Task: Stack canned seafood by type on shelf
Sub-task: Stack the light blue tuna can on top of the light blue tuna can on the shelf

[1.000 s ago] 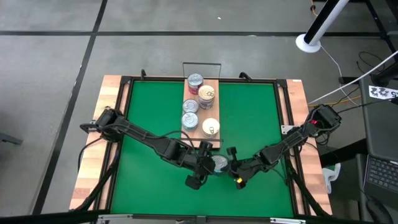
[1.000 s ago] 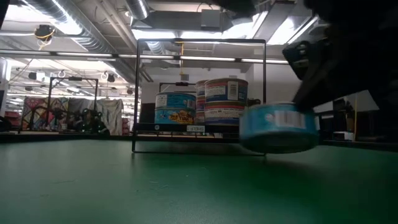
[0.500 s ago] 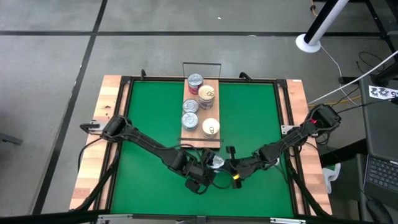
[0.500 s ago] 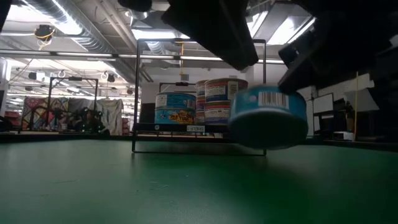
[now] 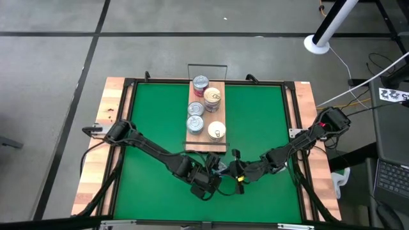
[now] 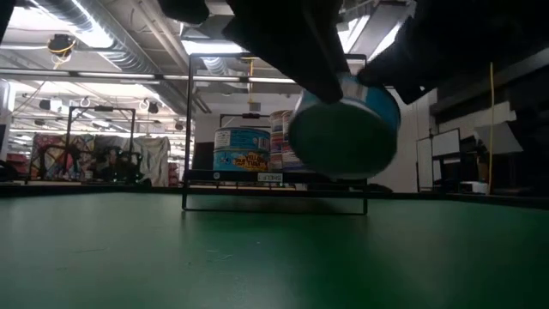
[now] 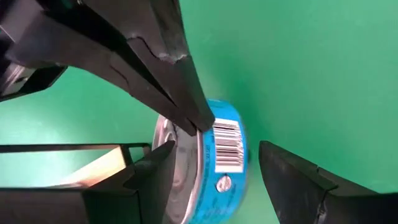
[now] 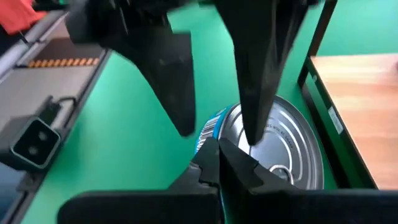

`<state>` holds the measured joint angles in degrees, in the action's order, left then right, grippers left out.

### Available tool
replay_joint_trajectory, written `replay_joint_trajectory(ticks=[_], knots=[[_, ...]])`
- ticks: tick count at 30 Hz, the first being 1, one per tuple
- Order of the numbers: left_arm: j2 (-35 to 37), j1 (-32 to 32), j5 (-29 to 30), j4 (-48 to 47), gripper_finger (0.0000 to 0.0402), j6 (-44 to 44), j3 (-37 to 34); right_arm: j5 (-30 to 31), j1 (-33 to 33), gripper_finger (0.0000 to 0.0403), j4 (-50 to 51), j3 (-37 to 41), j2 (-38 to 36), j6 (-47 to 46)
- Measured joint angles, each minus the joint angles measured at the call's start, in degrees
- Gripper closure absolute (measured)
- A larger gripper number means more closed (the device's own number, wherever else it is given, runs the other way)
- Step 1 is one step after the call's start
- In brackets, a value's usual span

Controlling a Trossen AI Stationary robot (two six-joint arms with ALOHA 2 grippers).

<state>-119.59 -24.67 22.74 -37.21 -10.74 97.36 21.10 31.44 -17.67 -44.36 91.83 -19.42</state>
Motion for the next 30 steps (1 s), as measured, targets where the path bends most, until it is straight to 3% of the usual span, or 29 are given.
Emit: replay_joint_trajectory(ticks=[13, 21, 26, 30], knots=[[0.00, -0.71, 5.84, -1.24, 0.0176, 0.28, 0.00, 0.94, 0.00, 0.0403, -5.38, 0.00, -0.07, -0.02], [0.00, -1.36, 6.10, -1.42, 0.0257, 0.20, 0.00, 1.03, 0.00, 0.0400, -5.76, 0.00, -0.07, 0.11], [0.02, -1.88, 6.28, -1.20, 0.0270, 0.03, 0.00, 0.34, 0.00, 0.0378, -6.11, 0.00, -0.07, 0.15], [0.09, -1.99, 6.35, -1.16, 0.0270, 0.55, 0.00, 0.26, 0.02, 0.0337, -6.36, 0.00, -0.07, 0.18]])
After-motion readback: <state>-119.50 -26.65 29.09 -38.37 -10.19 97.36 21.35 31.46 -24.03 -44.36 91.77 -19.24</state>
